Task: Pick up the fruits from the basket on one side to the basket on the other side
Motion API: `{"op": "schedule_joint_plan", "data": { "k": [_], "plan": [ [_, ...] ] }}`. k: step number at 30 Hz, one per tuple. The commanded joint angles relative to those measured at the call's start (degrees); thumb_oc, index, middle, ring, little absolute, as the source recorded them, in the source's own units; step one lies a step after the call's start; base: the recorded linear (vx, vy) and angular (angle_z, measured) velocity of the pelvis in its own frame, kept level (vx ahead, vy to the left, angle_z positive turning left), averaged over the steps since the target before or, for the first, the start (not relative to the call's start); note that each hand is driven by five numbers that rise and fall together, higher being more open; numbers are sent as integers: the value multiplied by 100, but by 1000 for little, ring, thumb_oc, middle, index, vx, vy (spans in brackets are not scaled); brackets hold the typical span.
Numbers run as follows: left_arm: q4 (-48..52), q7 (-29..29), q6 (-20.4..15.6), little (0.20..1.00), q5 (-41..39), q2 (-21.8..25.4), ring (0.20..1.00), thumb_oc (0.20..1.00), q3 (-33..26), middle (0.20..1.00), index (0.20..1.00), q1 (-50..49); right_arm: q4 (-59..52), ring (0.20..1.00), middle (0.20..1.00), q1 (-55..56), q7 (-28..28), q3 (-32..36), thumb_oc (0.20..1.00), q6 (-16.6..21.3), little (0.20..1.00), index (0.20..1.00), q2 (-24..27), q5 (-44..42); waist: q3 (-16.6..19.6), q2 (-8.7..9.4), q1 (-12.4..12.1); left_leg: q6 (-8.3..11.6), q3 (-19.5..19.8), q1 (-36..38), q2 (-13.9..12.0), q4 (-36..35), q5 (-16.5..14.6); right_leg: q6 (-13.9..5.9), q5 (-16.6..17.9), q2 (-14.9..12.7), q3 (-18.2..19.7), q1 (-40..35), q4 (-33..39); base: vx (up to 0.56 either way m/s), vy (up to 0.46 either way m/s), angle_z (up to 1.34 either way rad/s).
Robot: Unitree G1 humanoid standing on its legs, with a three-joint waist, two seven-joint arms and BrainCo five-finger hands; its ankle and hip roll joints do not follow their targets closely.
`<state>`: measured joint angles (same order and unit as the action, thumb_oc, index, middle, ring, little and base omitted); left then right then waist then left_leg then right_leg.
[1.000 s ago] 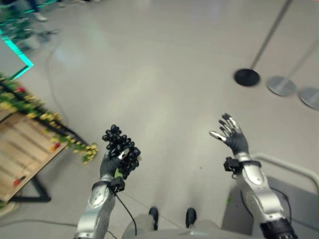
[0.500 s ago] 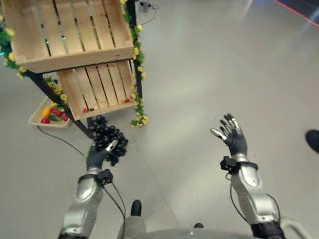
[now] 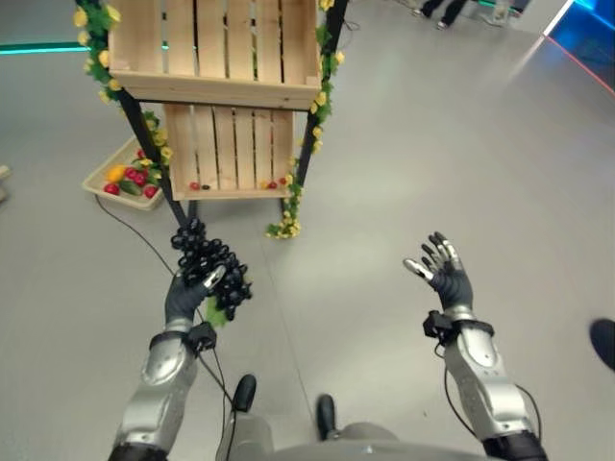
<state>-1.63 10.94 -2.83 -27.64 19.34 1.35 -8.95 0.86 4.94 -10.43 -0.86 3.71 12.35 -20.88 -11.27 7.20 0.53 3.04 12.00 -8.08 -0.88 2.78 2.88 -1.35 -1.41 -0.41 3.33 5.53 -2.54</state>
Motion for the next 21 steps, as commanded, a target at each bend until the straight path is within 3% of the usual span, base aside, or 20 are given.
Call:
{"op": "schedule_joint_plan", "data": {
  "k": [1, 4, 9, 11, 13, 14, 15, 16, 17, 18, 19, 20, 21],
  "plan": [
    [980, -109, -404, 200, 296, 63, 200, 200, -447, 200, 200, 138, -306, 1000, 1000, -75, 76, 46, 1000, 228, 1000, 1000, 283, 32, 76, -204, -93, -407, 26, 1227, 574, -762, -693, -482, 325, 260, -1347, 579, 241, 277, 79, -38],
    [1229, -173, -414, 200, 265, 12, 200, 200, -600, 200, 200, 0, -257, 1000, 1000, -41, 150, 61, 1000, 200, 1000, 1000, 312, 54, 70, -279, -121, -413, -42, 1403, 581, -682, -833, -421, 205, 100, -1757, 458, 28, 201, 35, -21],
    [1409, -266, -463, 200, -22, -239, 200, 200, -696, 200, 200, -160, -38, 1000, 1000, -92, 149, 111, 1000, 168, 1000, 1000, 386, 90, 273, -424, -235, -408, -182, 1455, 651, -453, -1087, -315, 139, -20, -1732, 49, 270, 190, 4, -1],
    [1576, -371, -509, 200, -241, -334, 200, 200, -809, 200, 200, -286, -61, 1000, 1000, 12, 249, 214, 1000, 162, 1000, 1000, 470, 26, 248, -607, -249, -224, -361, 1271, 791, 407, -1171, -210, -74, -43, -1771, -220, 307, 217, 39, -2],
    [1609, -379, -545, 200, -342, -375, 200, 200, -819, 200, 200, -307, -51, 1000, 1000, -8, 267, 203, 1000, 167, 1000, 1000, 518, 17, 189, -648, -274, -147, -393, 1131, 821, 730, -1120, -182, -111, -44, -1737, -284, 309, 57, 4, -7],
    [1657, -405, -572, 200, -418, -399, 200, 200, -854, 200, 200, -359, -33, 1000, 1000, -1, 309, 187, 1000, 158, 1000, 1000, 558, -29, 125, -683, -338, -40, -384, 966, 894, 1431, -1024, -119, -173, -28, -1664, -421, 319, 70, -1, -10],
    [1724, -421, -603, 200, -472, -431, 200, 200, -854, 200, 200, -376, -42, 1000, 1000, 16, 353, 202, 1000, 153, 1000, 1000, 591, -64, 92, -671, -377, 176, -380, 671, 1077, 2084, -709, -80, -194, -89, -1657, -506, 369, 117, -17, -10],
    [1751, -431, -638, 200, -533, -431, 200, 200, -834, 200, 200, -332, -38, 1000, 1000, 10, 382, 194, 1000, 161, 1000, 1000, 640, -69, -10, -634, -472, 532, -392, 386, 1392, 2724, -415, -56, -221, -187, -1619, -645, 409, 126, -52, -12],
    [1884, -390, -638, 200, -644, -421, 200, 200, -845, 200, 200, -268, 102, 1000, 1000, -56, 351, 206, 1000, 154, 1000, 1000, 647, -87, -152, -631, -574, 671, -328, -133, 1379, 2889, -576, -82, -266, -229, -1593, -848, 471, 109, -62, -1],
    [1889, -388, -634, 200, -645, -422, 200, 200, -846, 200, 200, -264, 107, 1000, 1000, -63, 351, 208, 1000, 156, 1000, 1000, 647, -88, -148, -614, -570, 671, -327, -136, 1397, 2848, -531, -87, -246, -252, -1596, -832, 475, 191, -10, 6],
    [1862, -374, -568, 200, -774, -480, 200, 200, -870, 200, 200, -282, 228, 1000, 1000, -16, 323, 211, 1000, 101, 1000, 1000, 617, -139, -120, -546, -562, 439, -321, -229, 939, 2564, -673, -147, -269, -397, -1612, -981, 567, 195, 68, -1],
    [1890, -353, -564, 200, -753, -466, 200, 200, -932, 200, 200, -308, 326, 1000, 1000, -18, 307, 210, 1000, 92, 1000, 1000, 618, -138, -116, -509, -583, 331, -352, -243, 669, 2184, -926, -182, -300, -439, -1577, -1036, 584, 221, 61, -8],
    [1896, -351, -560, 200, -752, -464, 200, 200, -938, 200, 200, -317, 337, 1000, 1000, -22, 307, 200, 1000, 97, 1000, 1000, 615, -138, -124, -505, -611, 333, -378, -192, 650, 2154, -957, -179, -317, -431, -1545, -1060, 586, 193, 68, -42]
  ]
}}
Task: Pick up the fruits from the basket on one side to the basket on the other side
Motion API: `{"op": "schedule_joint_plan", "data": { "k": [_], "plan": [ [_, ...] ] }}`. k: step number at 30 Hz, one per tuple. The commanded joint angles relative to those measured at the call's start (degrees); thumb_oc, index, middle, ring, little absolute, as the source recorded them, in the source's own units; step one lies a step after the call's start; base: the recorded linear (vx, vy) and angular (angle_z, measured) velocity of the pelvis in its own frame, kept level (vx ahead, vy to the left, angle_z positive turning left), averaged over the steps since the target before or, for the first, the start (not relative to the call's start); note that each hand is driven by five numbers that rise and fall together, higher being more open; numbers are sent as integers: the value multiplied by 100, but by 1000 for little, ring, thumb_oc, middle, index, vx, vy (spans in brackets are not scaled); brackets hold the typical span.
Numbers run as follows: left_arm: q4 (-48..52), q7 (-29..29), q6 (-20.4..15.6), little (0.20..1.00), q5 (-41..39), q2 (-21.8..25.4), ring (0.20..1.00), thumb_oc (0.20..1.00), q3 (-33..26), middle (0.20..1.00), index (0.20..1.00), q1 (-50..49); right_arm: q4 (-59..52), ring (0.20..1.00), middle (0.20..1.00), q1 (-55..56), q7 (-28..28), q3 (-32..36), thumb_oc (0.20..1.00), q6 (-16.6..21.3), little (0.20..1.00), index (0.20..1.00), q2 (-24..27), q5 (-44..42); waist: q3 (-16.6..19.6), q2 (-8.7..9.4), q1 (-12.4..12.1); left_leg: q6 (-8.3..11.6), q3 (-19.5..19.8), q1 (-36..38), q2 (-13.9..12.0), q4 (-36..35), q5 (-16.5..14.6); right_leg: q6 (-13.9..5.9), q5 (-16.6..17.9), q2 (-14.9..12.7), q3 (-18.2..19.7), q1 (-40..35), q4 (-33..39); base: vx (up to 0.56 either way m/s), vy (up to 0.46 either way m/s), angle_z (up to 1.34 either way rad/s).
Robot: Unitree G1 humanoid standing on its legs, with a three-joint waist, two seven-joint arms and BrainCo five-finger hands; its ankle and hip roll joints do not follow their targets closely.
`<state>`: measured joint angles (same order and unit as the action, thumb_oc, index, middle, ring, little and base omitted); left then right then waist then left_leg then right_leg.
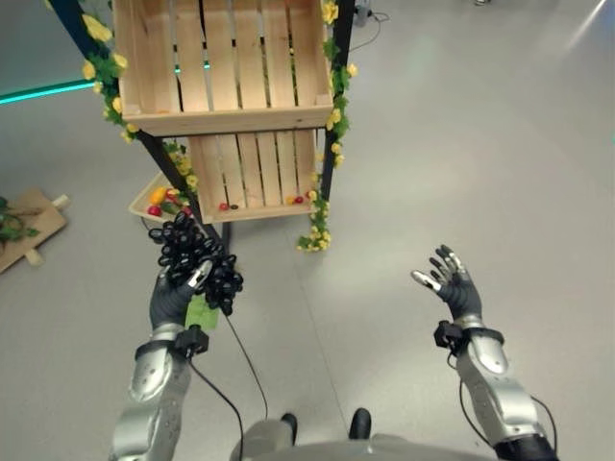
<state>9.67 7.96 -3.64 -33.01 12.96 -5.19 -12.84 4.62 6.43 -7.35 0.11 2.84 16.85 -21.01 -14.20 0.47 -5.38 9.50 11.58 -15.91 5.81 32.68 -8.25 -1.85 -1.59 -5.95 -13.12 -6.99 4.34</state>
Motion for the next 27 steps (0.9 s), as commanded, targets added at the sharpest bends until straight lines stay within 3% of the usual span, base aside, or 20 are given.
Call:
{"op": "schedule_joint_plan", "data": {
  "k": [1, 2, 3, 4, 6, 8, 12, 27],
  "plan": [
    [809, -21, -483, 200, -227, 174, 200, 200, -340, 200, 200, 29, 1, 1000, 1000, -172, -31, 113, 1000, 178, 1000, 1000, 169, -111, 175, 161, -51, -371, -282, 601, -329, -1526, 250, -159, -334, 148, 168, 139, -110, 202, 96, -38],
    [838, 11, -492, 200, -204, 191, 200, 200, -353, 200, 200, 47, 83, 1000, 1000, -195, -56, 91, 1000, 170, 1000, 1000, 173, -89, 147, 126, -102, -396, -105, 480, -568, -1942, 540, -203, -368, 185, 274, 99, -141, 213, 103, -38],
    [836, 15, -517, 200, -185, 221, 200, 200, -359, 200, 200, 14, 125, 1000, 1000, -224, -50, 44, 1000, 160, 1000, 1000, 222, -60, 123, 101, -104, -404, -69, 638, -721, -2243, 641, -177, -435, 222, 343, 121, -219, 174, 133, -14],
    [914, -14, -502, 200, -213, 216, 200, 200, -385, 200, 200, 11, 128, 1000, 1000, -216, 0, 30, 1000, 70, 1000, 1000, 237, -15, 125, -19, -89, -392, -63, 779, -868, -2851, 863, -213, -509, 261, 420, 91, -219, 90, 73, -36],
    [973, 6, -513, 200, -179, 226, 200, 200, -388, 200, 200, 1, 210, 1000, 1000, -205, -17, -4, 1000, 85, 1000, 1000, 240, 24, 162, -59, -138, -296, 42, 758, -953, -3114, 1077, -241, -553, 243, 498, 32, -181, 95, 113, -42],
    [1061, -85, -527, 200, -225, 276, 200, 200, -460, 200, 200, 24, 254, 1000, 1000, -213, 43, 16, 1000, 46, 1000, 1000, 255, 11, 172, -67, -121, -286, -96, 716, -883, -2833, 979, -265, -547, 146, 474, -17, -195, 136, 126, 2],
    [1222, -124, -571, 200, -351, 416, 200, 200, -513, 200, 200, 78, 410, 1000, 1000, -279, 117, -95, 1000, -8, 1000, 1000, 180, 38, 322, -31, -182, -368, -84, 1107, -840, -3410, 997, -305, -529, 109, 508, -64, -122, 121, 61, -9],
    [1215, -26, -622, 200, -774, 1128, 200, 200, -432, 200, 200, 958, 1157, 1000, 1000, -604, 232, -496, 1000, -195, 1000, 1000, 47, 14, 451, 63, -113, -489, -99, 1377, -784, -3628, 933, -475, -520, -114, 432, -140, -160, 48, 20, 1]
  ]
}}
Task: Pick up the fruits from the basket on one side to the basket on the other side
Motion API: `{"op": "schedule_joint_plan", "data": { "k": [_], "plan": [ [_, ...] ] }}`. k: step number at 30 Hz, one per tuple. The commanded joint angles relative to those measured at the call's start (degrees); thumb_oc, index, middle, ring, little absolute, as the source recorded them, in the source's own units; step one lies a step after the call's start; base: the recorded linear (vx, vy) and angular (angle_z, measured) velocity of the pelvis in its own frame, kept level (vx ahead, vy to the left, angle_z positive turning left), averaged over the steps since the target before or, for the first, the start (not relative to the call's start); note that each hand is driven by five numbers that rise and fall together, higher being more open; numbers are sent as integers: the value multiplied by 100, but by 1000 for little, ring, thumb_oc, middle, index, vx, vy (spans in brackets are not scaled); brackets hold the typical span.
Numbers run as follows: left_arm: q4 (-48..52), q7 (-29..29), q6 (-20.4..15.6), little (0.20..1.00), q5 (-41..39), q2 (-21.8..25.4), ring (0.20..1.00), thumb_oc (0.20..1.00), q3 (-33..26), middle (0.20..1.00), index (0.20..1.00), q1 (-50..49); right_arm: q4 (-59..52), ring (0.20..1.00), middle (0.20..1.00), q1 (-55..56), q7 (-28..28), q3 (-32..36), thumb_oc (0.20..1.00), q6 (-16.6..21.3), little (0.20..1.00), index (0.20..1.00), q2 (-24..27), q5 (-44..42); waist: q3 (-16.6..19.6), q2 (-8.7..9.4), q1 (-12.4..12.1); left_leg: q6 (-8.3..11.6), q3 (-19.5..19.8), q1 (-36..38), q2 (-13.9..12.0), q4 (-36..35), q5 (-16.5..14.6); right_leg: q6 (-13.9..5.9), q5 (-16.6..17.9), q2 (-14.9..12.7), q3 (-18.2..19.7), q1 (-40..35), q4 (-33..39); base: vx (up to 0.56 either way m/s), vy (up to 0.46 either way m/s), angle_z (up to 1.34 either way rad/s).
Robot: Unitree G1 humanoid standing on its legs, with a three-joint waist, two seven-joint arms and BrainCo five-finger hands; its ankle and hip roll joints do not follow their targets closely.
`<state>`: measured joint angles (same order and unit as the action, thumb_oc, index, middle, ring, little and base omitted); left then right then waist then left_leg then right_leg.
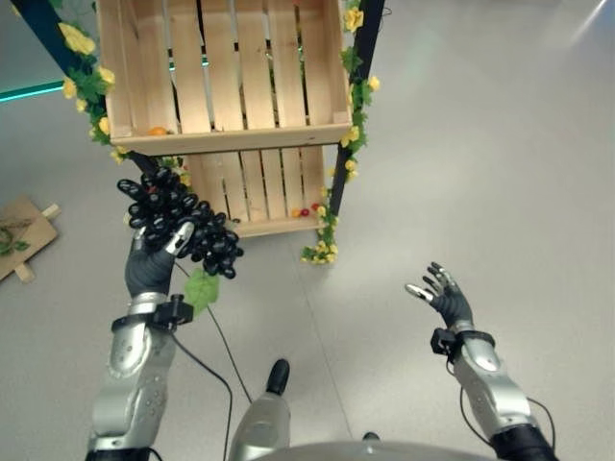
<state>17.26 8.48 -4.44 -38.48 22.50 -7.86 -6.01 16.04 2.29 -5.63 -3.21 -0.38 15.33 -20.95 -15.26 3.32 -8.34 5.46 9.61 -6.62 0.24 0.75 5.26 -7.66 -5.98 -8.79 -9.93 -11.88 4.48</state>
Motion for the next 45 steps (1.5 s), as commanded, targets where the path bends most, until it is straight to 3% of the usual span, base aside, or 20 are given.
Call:
{"op": "schedule_joint_plan", "data": {
  "k": [1, 7, 16, 21, 22, 27, 28, 31, 39, 42, 45],
  "plan": [
    [454, -78, -543, 200, -229, 178, 200, 200, -167, 200, 200, 279, 21, 1000, 1000, -197, 60, -164, 1000, 129, 1000, 1000, 195, 7, 554, -219, 185, -85, 99, 447, -225, -435, -418, 106, -82, 170, 113, 348, -173, 0, 0, 0],
    [482, -160, -610, 200, -555, 541, 200, 200, -131, 200, 200, 613, 451, 1000, 1000, -298, 136, -325, 1000, 32, 1000, 1000, 179, 31, 590, -248, 217, -79, 101, 470, -241, -445, -421, 90, -63, 163, 113, 318, -97, 3, -4, 1],
    [-292, 17, -659, 200, -1021, 1362, 200, 200, 200, 200, 200, 1539, 791, 1000, 1000, -409, 210, -578, 1000, -75, 1000, 1000, 208, 55, 650, -358, 349, -53, 114, 525, -264, -452, -429, 65, -75, 148, 111, 266, -89, 3, -4, 1],
    [-1175, 59, -637, 200, -1593, 2169, 200, 200, 556, 200, 200, 2285, 988, 1000, 1000, -482, 248, -792, 1000, -122, 1000, 1000, 217, 28, 691, -442, 465, -44, 87, 551, -269, -457, -429, 37, -68, 140, 122, 255, -84, 0, 0, 0],
    [-1623, 57, -584, 200, -1832, 2590, 200, 200, 799, 200, 200, 2708, 1102, 1000, 1000, -508, 240, -907, 1000, -141, 1000, 1000, 236, 46, 714, -481, 518, -43, 79, 557, -268, -463, -428, 19, -60, 135, 127, 259, -92, 0, 0, 0],
    [-2669, 73, -541, 200, -2092, 3277, 200, 200, 1194, 200, 200, 3600, 1347, 1000, 1000, -524, 261, -1059, 1000, -149, 1000, 1000, 206, 58, 758, -522, 603, -36, 49, 569, -271, -473, -439, -18, -51, 110, 135, 269, -104, 18, 1, -3],
    [-3239, 55, -422, 200, -2206, 3452, 200, 200, 1495, 200, 200, 4018, 1441, 1000, 1000, -541, 252, -1137, 1000, -183, 1000, 1000, 195, 64, 772, -544, 655, -30, 16, 569, -274, -483, -445, -43, -40, 103, 136, 272, -92, 0, 0, 0],
    [-3798, 50, -340, 200, -2281, 3558, 200, 200, 1764, 200, 200, 4515, 1521, 1000, 1000, -565, 267, -1199, 1000, -181, 1000, 1000, 179, 72, 774, -550, 694, -27, -8, 581, -285, -488, -454, -60, -35, 92, 146, 281, -90, 0, 0, 0],
    [-6148, -98, 119, 200, -1426, 4047, 200, 200, 3049, 200, 200, 6641, 1721, 1000, 1000, -689, 256, -1428, 1000, -142, 1000, 1000, 147, 14, 773, -595, 895, -20, -168, 585, -337, -513, -477, -163, 24, 23, 220, 360, -91, 11, 12, -4],
    [-6900, -263, 234, 200, -785, 4126, 200, 200, 3605, 200, 200, 7339, 1748, 1000, 1000, -737, 270, -1477, 1000, -106, 1000, 1000, 121, -27, 754, -575, 942, -34, -236, 579, -340, -522, -488, -201, 52, -7, 268, 419, -108, 15, 35, -8],
    [-7481, -345, 273, 200, 343, 4313, 200, 200, 4261, 200, 200, 8034, 1802, 1000, 1000, -761, 291, -1507, 1000, -19, 1000, 1000, 118, -92, 717, -559, 1003, -43, -333, 566, -362, -532, -484, -238, 112, -33, 342, 492, -93, -10, 46, -19]
  ]
}}
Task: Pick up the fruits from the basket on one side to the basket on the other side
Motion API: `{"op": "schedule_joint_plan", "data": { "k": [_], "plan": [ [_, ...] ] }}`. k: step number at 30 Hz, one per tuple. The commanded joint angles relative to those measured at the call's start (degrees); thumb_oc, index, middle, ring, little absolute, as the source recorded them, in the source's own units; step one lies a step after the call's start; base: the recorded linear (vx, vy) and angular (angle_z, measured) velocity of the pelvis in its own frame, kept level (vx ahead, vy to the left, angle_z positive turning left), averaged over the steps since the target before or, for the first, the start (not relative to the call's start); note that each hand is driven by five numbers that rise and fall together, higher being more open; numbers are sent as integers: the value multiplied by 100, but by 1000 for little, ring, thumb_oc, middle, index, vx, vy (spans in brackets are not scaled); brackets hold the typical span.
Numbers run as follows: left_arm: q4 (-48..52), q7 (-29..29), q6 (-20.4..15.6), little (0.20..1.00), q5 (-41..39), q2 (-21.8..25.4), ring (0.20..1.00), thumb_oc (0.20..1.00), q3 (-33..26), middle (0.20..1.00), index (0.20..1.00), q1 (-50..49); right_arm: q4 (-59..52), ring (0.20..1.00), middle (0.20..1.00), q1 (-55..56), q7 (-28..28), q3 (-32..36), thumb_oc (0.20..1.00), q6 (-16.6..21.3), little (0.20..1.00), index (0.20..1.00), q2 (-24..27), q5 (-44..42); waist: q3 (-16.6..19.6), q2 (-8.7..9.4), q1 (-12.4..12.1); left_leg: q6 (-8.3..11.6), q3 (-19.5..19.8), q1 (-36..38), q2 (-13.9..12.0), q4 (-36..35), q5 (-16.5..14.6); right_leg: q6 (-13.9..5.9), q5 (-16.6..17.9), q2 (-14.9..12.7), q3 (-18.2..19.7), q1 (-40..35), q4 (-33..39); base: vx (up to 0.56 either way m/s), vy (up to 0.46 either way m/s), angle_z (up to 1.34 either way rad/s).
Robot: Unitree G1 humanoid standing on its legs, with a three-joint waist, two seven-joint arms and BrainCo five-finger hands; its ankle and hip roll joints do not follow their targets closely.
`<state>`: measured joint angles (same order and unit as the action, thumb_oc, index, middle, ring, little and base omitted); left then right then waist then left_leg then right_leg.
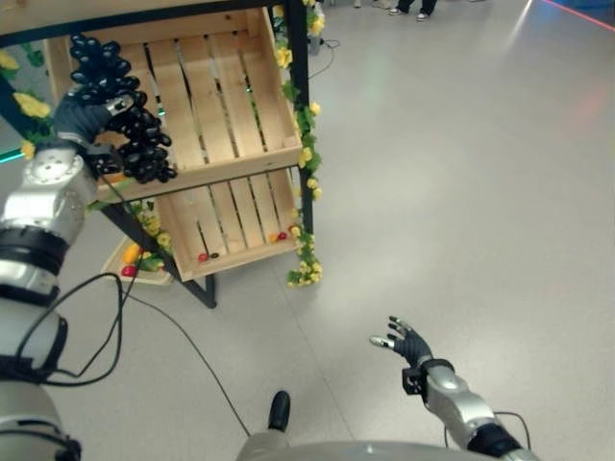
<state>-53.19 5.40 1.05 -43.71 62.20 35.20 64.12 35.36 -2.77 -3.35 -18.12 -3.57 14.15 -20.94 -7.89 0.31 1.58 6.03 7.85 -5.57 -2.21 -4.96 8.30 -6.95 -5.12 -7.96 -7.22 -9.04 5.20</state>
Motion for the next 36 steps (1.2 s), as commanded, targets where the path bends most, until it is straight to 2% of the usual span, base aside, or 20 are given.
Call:
{"op": "schedule_joint_plan", "data": {
  "k": [1, 3, 5, 12, 13, 14, 19, 22, 28, 33, 34, 35, 36],
  "plan": [
    [-610, -15, -262, 200, 1374, 353, 200, 200, 196, 200, 200, 1249, -122, 1000, 1000, -285, 54, -68, 1000, 334, 1000, 1000, 255, -115, -34, -271, 45, -102, -183, 449, -124, 35, -779, -320, 52, -122, 82, 238, -154, -37, 33, -12],
    [-734, 114, -306, 200, 2062, 322, 200, 200, 539, 200, 200, 1616, -138, 1000, 1000, -311, 33, -77, 1000, 403, 1000, 1000, 212, -199, -81, -221, 52, -110, -226, 415, -134, 36, -774, -344, 87, -133, 122, 308, -148, -35, 37, -15],
    [-749, 335, -344, 200, 2503, 277, 200, 200, 606, 200, 200, 1720, -147, 1000, 1000, -293, 3, -80, 1000, 471, 1000, 1000, 210, -245, -125, -183, 62, -125, -268, 383, -127, 42, -775, -361, 123, -154, 147, 360, -137, -23, 51, -19],
    [-1109, 914, -164, 200, 4410, 21, 200, 200, 1302, 200, 200, 2153, -212, 1000, 1000, -327, -89, -195, 1000, 662, 1000, 1000, 169, -388, -259, -26, 127, -183, -431, 371, -133, 27, -798, -439, 233, -210, 328, 532, -166, -20, 52, -13],
    [-1010, 924, -70, 1000, 5135, -22, 1000, 1000, 1625, 1000, 1000, 2240, -233, 1000, 1000, -322, -122, -223, 1000, 705, 1000, 1000, 167, -392, -310, 20, 146, -198, -484, 353, -144, 21, -796, -465, 270, -221, 369, 631, -216, -52, 42, -19],
    [-1012, 922, -68, 1000, 5138, -25, 1000, 1000, 1640, 1000, 1000, 2256, -233, 1000, 1000, -324, -122, -220, 1000, 705, 1000, 1000, 158, -391, -312, 29, 139, -199, -488, 354, -143, 22, -797, -466, 268, -222, 373, 633, -218, -49, 38, -20],
    [-512, 1209, 83, 1000, 6566, 36, 1000, 1000, 2339, 1000, 1000, 2486, -295, 1000, 1000, -234, -142, -248, 1000, 843, 1000, 1000, 126, -448, -377, 156, 130, -243, -551, 341, -110, -1, -816, -522, 351, -279, 443, 729, -232, -29, 38, -11],
    [-74, 1269, 90, 1000, 6890, 114, 1000, 1000, 2422, 1000, 1000, 2425, -353, 1000, 1000, -194, -115, -237, 1000, 867, 1000, 1000, 110, -478, -391, 238, 93, -284, -565, 327, -65, -4, -848, -567, 383, -340, 441, 780, -266, -35, 38, 1],
    [-126, 1052, 126, 1000, 7245, 113, 1000, 1000, 2643, 1000, 1000, 2478, -340, 1000, 1000, -173, -60, -242, 1000, 817, 1000, 1000, 95, -436, -324, 255, 86, -348, -554, 380, 12, -4, -904, -613, 377, -430, 430, 795, -428, -9, 41, 1],
    [-363, 767, 40, 1000, 6886, 105, 1000, 1000, 2472, 1000, 1000, 2378, -328, 1000, 1000, -178, 35, -241, 1000, 738, 1000, 1000, 60, -425, -254, 254, 85, -395, -571, 429, 83, -4, -946, -657, 409, -507, 427, 813, -516, -4, 58, 0],
    [-328, 804, -34, 1000, 6322, 60, 1000, 1000, 2104, 1000, 1000, 2235, -318, 1000, 1000, -186, 47, -247, 1000, 698, 1000, 1000, 24, -410, -236, 273, 72, -413, -562, 441, 108, -4, -953, -660, 424, -542, 411, 803, -521, 0, 53, 0],
    [-316, 807, -30, 1000, 6322, 65, 1000, 1000, 2074, 1000, 1000, 2204, -319, 1000, 1000, -182, 47, -251, 1000, 697, 1000, 1000, 38, -410, -234, 260, 77, -413, -561, 444, 109, -4, -954, -661, 422, -543, 410, 800, -521, -3, 62, 2],
    [-37, 993, -167, 1000, 5637, 145, 1000, 1000, 1505, 1000, 1000, 1899, -317, 1000, 1000, -155, 50, -211, 1000, 680, 1000, 1000, -9, -377, -214, 285, 35, -422, -566, 446, 123, -4, -962, -662, 428, -574, 384, 793, -535, -7, 39, 3]
  ]
}}
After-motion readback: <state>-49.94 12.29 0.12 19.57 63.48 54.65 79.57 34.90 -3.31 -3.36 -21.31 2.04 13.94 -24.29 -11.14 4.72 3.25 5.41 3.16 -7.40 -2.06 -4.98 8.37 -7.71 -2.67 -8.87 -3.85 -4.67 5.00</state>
